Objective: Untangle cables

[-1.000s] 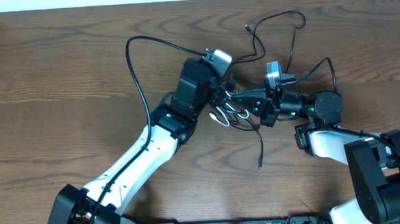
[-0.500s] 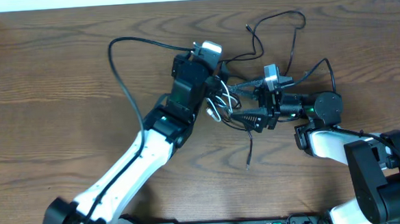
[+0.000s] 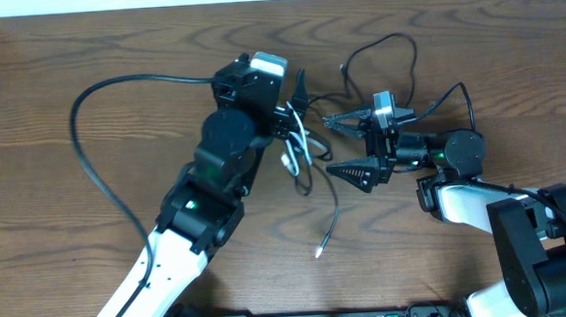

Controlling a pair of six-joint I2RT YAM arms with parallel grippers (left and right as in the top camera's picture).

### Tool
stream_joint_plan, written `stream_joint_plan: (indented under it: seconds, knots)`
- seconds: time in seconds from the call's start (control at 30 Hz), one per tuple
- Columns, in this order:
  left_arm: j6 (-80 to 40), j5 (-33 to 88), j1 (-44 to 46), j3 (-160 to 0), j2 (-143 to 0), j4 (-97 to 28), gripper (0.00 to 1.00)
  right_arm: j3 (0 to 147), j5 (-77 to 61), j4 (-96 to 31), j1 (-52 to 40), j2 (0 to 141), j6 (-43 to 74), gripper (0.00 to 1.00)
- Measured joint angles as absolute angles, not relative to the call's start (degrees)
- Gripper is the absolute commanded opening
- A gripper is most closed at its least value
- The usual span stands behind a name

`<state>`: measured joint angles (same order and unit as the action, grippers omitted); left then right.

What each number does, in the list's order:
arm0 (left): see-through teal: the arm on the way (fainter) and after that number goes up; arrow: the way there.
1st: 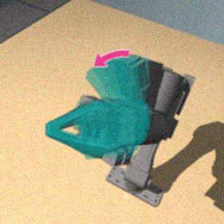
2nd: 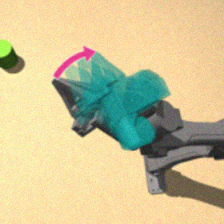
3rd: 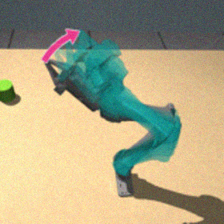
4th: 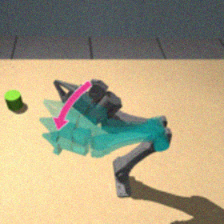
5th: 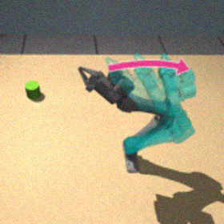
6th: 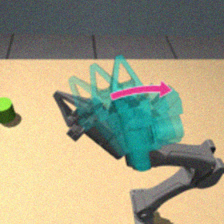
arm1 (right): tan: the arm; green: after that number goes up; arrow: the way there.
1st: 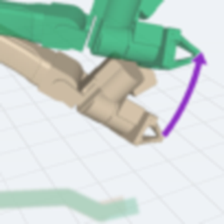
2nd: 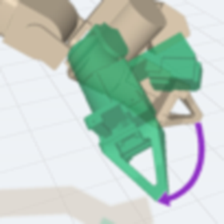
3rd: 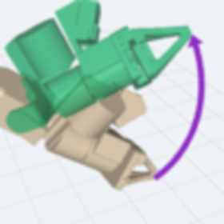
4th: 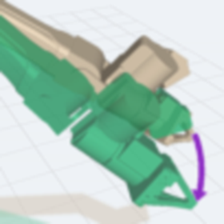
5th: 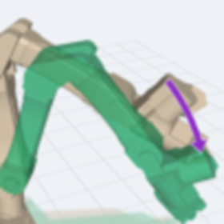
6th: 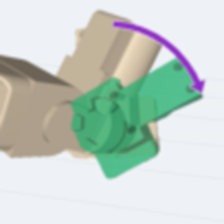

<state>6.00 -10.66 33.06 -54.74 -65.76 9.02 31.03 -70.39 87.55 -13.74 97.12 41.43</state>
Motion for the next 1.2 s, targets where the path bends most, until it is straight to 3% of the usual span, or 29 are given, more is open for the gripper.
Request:
stream_joint_plan:
  seconds: [1.07,1.13,1.17,1.2]
  knots:
    - [6.0,-7.2,33.1,-54.7,-74.8,16.5,0.87,31.0,-69.2,87.7,-18.7,97.1,38.7,0.99]
    - [6.0,-7.2,33.1,-54.7,-74.8,16.5,0.87,31.0,-68.8,87.7,-19.9,97.1,37.5,0.93]
    - [6.0,-7.2,33.1,-54.7,-74.8,16.5,0.87,31.0,-68.6,87.7,-20.5,97.1,36.6,0.83]
    - [6.0,-7.2,33.1,-54.7,-74.8,16.5,0.87,31.0,-68.5,87.8,-21.1,97.1,35.4,0.64]
